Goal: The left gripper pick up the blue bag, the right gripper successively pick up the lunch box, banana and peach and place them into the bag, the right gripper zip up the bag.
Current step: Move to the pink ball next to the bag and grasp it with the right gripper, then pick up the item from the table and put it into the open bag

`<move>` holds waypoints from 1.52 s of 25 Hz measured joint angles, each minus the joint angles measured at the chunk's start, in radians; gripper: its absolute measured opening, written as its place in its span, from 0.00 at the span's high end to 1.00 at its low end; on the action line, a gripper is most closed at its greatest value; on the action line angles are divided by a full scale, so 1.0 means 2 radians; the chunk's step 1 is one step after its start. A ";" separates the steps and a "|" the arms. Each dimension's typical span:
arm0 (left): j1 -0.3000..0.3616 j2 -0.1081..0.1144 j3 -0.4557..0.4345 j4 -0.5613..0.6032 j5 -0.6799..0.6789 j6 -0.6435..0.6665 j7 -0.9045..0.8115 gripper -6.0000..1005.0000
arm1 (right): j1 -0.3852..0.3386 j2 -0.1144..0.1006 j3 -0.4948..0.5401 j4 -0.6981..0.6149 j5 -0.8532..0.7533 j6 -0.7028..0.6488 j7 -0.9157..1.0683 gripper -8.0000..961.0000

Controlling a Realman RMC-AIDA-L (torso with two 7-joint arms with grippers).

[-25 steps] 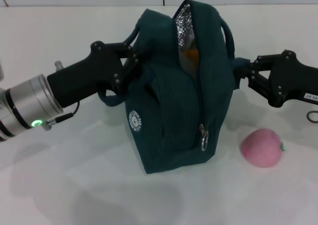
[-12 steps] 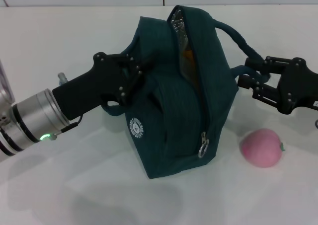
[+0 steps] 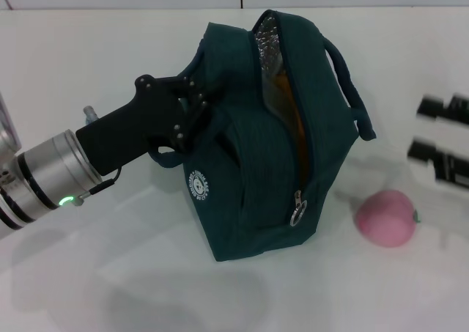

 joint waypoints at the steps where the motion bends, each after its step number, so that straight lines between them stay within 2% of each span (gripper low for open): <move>1: 0.000 0.000 0.000 0.000 0.000 0.000 0.000 0.96 | 0.000 -0.003 0.000 -0.002 -0.020 -0.006 0.004 0.40; 3: 0.000 0.000 0.000 0.000 0.000 0.000 0.000 0.96 | 0.001 -0.007 0.001 -0.005 -0.065 -0.007 0.019 0.37; 5: 0.000 0.000 0.000 -0.001 0.000 0.000 0.000 0.96 | 0.001 -0.007 0.002 -0.008 -0.098 0.010 0.034 0.35; 7: -0.002 0.000 0.001 -0.004 0.000 0.000 0.000 0.96 | -0.001 -0.003 0.002 -0.009 -0.125 0.038 0.041 0.35; 11: -0.003 0.000 0.002 -0.005 0.000 0.000 0.000 0.96 | -0.009 0.014 0.002 -0.011 -0.161 0.108 0.043 0.35; 16: -0.003 0.000 0.003 -0.006 0.000 0.000 0.000 0.96 | -0.014 0.024 -0.002 -0.012 -0.176 0.146 0.037 0.37; 23: -0.003 0.000 0.003 -0.006 0.000 0.000 0.000 0.96 | -0.013 0.025 -0.003 -0.012 -0.181 0.168 0.035 0.40; 35: -0.006 -0.002 0.002 -0.009 0.000 0.000 0.000 0.96 | -0.007 0.022 -0.001 -0.015 -0.190 0.161 0.039 0.46; 38: -0.006 -0.002 0.002 -0.009 0.000 0.000 0.000 0.96 | -0.006 0.020 0.009 -0.015 -0.187 0.146 0.038 0.59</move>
